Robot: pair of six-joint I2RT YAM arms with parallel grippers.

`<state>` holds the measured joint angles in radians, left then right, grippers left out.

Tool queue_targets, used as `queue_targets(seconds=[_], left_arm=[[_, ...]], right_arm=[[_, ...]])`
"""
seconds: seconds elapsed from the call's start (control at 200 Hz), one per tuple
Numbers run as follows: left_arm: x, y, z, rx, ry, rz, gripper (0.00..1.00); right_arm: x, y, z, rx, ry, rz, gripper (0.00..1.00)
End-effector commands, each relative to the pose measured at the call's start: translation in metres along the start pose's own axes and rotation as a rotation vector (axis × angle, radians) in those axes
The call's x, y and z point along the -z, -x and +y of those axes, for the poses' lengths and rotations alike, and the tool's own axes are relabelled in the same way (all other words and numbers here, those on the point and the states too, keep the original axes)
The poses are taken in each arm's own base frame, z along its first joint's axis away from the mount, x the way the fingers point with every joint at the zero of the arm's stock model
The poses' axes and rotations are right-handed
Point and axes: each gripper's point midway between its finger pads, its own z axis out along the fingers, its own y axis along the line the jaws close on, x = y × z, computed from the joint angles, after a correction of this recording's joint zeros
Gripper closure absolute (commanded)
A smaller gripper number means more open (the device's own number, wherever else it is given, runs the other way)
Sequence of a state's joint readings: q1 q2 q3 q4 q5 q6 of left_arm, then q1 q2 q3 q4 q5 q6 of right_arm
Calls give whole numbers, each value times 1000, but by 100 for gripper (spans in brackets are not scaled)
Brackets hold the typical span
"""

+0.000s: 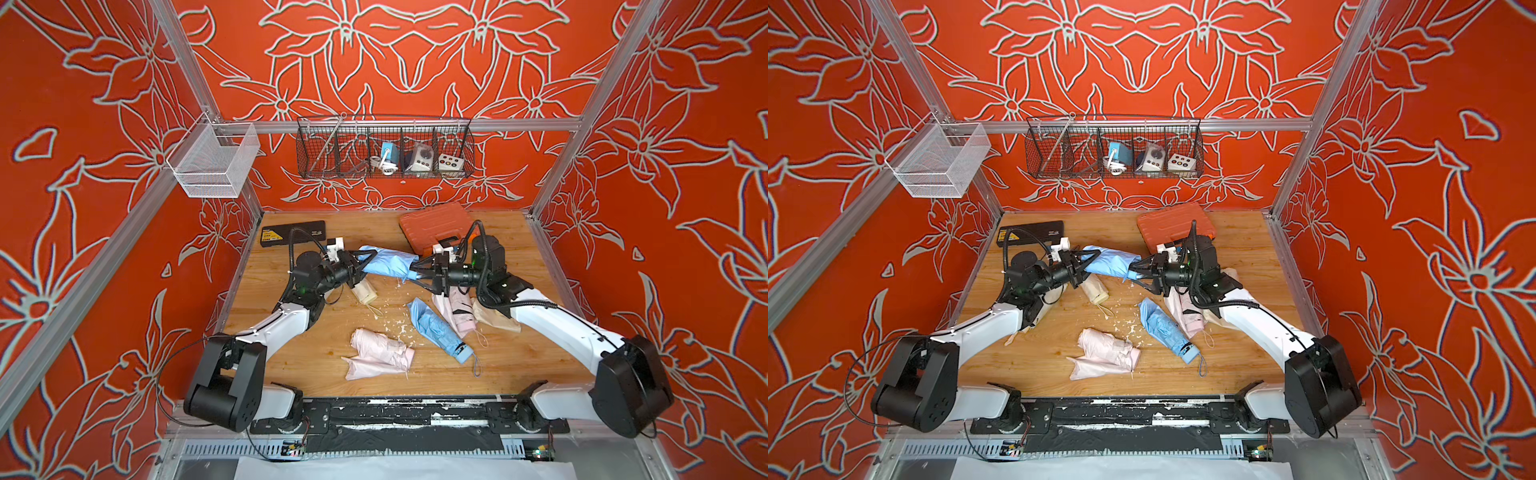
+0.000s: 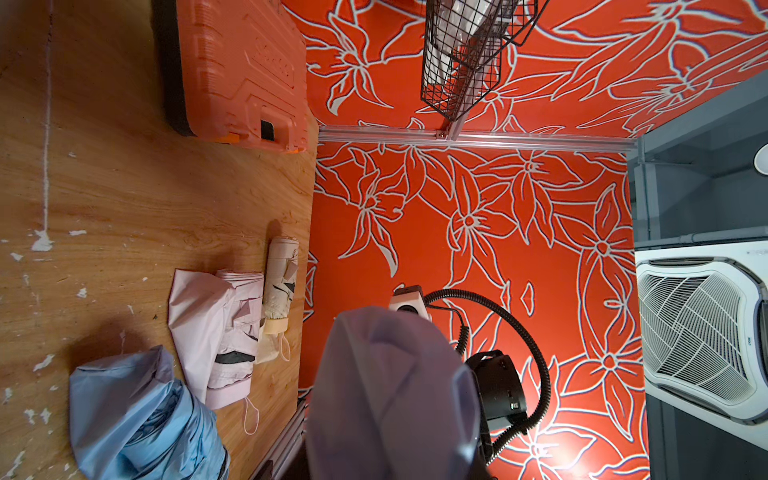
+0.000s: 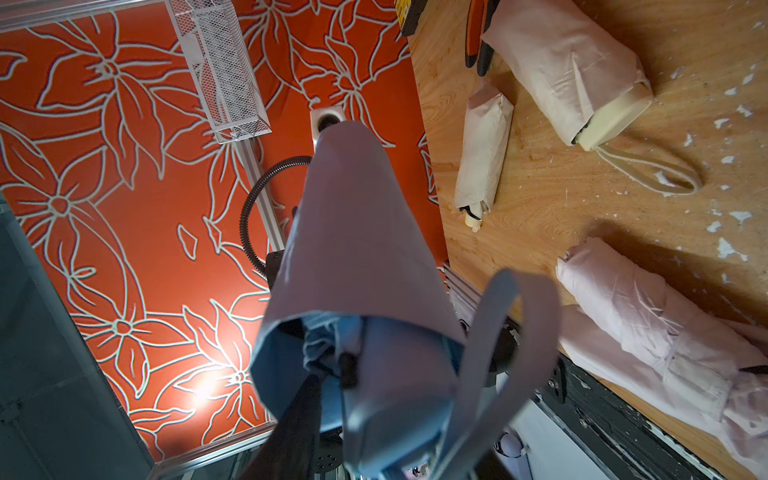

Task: Take umbrellas out of sleeves
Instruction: Take out the umbrella from the umbrella sleeve.

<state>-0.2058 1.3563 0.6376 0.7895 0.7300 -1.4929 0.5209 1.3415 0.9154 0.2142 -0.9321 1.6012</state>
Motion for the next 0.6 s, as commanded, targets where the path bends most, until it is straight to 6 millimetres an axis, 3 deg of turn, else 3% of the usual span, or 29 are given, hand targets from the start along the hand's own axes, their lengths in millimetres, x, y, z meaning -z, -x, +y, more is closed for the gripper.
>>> queue_targets(seconds=[0.0,0.105,0.255,0.445,0.595], left_arm=[[-1,-19,-24,-74,-64,74,81],[-1,-19,-25,-75,-66,73,81],[-3,-17,-28,-83,-65,76,79],[2,-10,-21,-98,-26,61,36],[13,-2,-14,-129,22,37,19]], right_arm=[[0,-1,36,93,82,-9,68],[1,-2,33,91,80,-9,77],[3,-3,24,83,73,-5,97],[10,-2,24,120,85,2,100],[17,0,22,161,72,4,100]])
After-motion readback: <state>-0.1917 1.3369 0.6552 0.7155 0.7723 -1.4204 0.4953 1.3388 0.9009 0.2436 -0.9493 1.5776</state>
